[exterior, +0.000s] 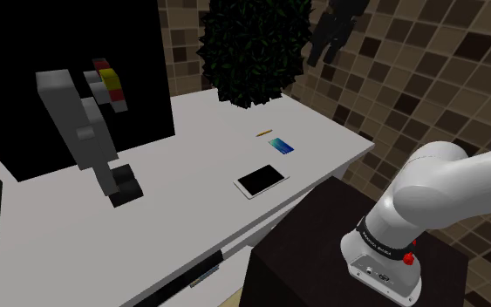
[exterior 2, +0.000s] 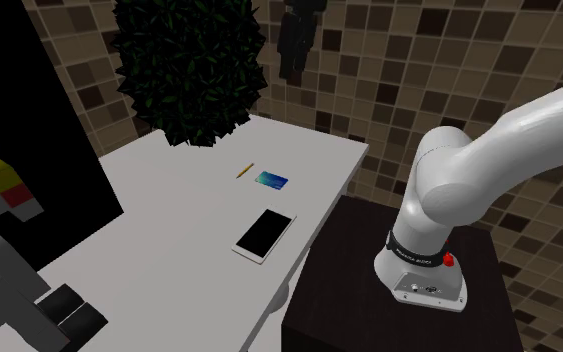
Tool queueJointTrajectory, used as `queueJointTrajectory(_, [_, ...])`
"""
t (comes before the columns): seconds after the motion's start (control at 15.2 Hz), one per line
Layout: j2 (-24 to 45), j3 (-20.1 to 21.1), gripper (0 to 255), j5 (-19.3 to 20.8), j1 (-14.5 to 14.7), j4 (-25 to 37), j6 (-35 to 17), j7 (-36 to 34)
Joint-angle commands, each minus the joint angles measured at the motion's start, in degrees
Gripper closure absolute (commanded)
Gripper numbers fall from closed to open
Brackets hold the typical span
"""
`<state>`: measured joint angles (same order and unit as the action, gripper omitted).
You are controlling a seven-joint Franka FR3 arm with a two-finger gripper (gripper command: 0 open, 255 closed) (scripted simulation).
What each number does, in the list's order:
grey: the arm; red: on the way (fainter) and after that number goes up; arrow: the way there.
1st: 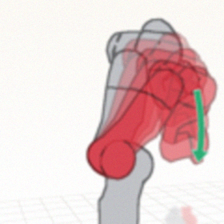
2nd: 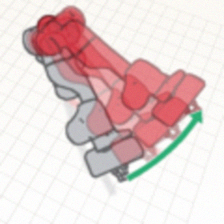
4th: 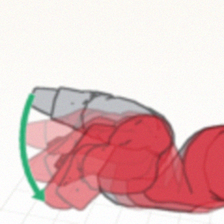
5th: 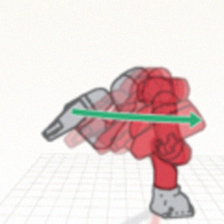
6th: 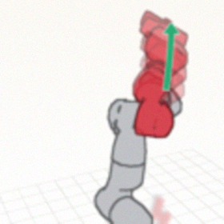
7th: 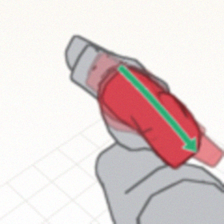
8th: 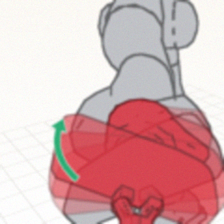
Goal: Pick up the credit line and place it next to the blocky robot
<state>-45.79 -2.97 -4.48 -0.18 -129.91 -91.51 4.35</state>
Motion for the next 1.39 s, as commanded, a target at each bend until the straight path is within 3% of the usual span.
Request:
queueJointTrajectory(0.0, [0.00, 0.00, 0, 0.00, 0.00, 0.00, 0.00, 0.00])
queueJointTrajectory(0.66, [5.56, 2.53, 0, 2.10, -2.33, -14.75, -20.80, -3.69])
queueJointTrajectory(1.32, [20.84, 4.80, 0, 5.60, -5.58, -21.85, -43.45, -9.07])
